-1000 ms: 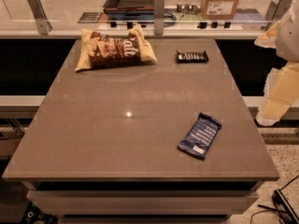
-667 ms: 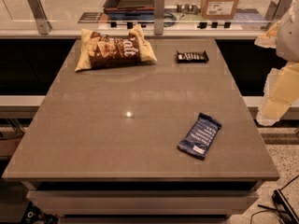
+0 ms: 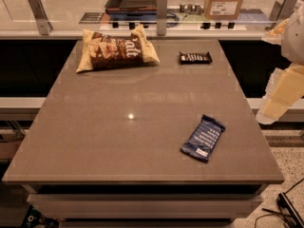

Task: Move rxbar blueberry near brown chip bag

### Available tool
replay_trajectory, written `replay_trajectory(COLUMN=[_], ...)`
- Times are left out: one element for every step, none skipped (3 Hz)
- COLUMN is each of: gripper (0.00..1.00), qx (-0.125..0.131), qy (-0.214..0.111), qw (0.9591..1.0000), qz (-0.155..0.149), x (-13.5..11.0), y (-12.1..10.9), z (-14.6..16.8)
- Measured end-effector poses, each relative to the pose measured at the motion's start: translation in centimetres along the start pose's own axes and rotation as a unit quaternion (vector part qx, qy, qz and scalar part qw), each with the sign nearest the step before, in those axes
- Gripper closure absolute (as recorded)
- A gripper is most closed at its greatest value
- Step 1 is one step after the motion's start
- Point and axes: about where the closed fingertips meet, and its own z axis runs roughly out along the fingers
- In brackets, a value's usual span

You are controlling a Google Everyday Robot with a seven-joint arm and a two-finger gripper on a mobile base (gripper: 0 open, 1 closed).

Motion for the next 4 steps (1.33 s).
replay_trajectory(gripper=[0.0, 0.0, 0.0, 0.0], qx=[0.015, 0.009, -0.014, -0.049], qy=[-0.033, -0.057, -0.057, -0.04], qw=[0.9991, 0.9945, 0.9829, 0.9666], qz=[-0.023, -0.088, -0.175, -0.248], x=[0.1, 0.0, -0.6, -1.1], y=[-1.4, -2.5, -2.4, -1.5], z=[0.3, 0.1, -0.3, 0.2])
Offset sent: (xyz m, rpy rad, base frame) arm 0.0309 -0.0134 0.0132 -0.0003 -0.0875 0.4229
